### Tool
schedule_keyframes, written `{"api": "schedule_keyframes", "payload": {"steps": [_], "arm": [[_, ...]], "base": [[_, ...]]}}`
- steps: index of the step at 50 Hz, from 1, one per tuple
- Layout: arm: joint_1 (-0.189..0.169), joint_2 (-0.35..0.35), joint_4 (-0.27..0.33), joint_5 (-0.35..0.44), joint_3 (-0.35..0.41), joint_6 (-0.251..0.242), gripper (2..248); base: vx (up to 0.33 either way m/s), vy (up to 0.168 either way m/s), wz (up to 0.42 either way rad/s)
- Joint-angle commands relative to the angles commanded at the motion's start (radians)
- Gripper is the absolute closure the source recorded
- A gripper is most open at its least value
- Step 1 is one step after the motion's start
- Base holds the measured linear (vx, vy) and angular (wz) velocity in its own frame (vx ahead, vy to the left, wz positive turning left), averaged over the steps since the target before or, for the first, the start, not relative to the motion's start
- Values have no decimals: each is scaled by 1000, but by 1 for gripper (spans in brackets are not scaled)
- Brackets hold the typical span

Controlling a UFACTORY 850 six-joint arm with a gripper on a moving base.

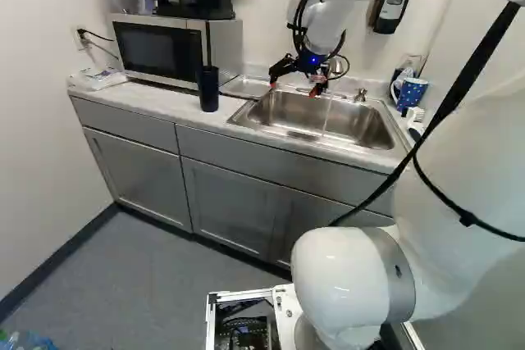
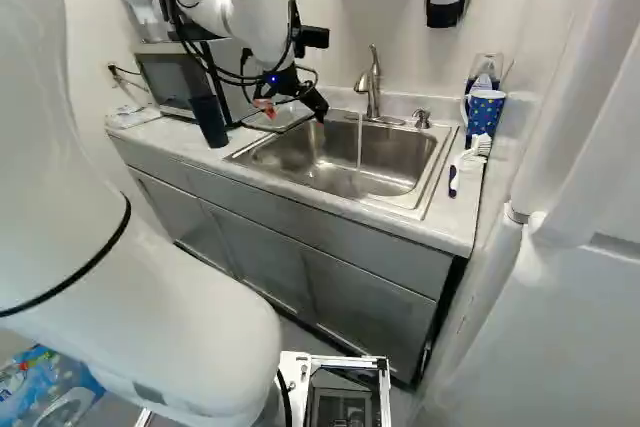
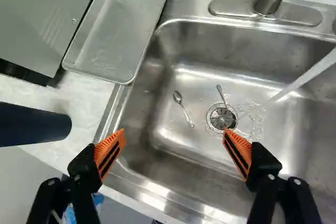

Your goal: Rinse the cup and place it in the tray

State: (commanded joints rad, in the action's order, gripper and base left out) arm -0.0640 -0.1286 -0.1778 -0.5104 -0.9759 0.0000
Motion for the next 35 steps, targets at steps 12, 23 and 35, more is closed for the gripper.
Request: {"api": "schedule_keyframes", "payload": {"steps": [12,23,35], "arm": [[44,0,0,0,0,0,3],[85,3,0,0,-3,0,3],[130,1,0,0,-1,0,3]], "base": [[0,0,0],[0,0,0],[0,0,0]]}}
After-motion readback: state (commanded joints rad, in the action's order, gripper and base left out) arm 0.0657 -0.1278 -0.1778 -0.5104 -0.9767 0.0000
